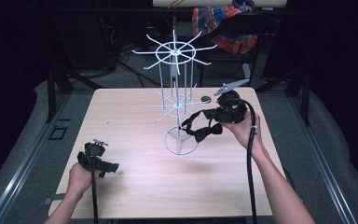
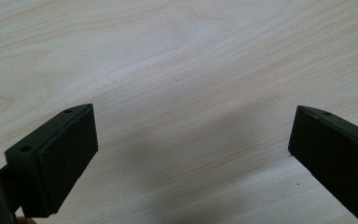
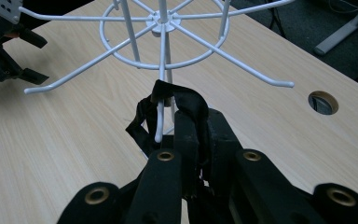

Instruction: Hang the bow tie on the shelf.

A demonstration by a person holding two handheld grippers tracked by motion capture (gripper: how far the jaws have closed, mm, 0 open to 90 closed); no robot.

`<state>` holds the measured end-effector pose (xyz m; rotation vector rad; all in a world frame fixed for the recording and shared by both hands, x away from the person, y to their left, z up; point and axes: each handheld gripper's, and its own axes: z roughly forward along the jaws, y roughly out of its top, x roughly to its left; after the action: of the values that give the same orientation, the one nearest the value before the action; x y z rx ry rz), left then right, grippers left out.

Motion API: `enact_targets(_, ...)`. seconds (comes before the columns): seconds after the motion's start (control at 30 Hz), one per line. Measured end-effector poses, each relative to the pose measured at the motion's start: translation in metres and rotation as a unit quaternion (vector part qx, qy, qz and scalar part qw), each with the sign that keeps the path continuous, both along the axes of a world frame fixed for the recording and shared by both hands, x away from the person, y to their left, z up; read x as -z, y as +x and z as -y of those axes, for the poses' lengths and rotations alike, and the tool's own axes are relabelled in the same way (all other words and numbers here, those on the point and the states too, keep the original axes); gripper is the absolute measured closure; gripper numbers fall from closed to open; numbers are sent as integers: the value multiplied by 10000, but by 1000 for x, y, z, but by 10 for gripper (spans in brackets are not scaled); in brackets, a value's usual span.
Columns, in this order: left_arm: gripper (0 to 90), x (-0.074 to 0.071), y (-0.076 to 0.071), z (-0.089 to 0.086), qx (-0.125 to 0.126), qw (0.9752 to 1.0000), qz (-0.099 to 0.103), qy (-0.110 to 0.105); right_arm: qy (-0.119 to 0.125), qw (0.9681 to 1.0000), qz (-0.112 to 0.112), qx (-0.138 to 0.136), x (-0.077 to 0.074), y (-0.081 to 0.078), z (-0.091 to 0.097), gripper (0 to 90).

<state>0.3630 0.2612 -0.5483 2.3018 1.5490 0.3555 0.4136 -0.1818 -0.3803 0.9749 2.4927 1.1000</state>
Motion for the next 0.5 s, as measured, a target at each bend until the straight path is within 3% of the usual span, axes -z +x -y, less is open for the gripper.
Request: enact_targets(0.5,13,0,0,0,27,10000,0,12,71,10000,14,6,10,9,-5,844)
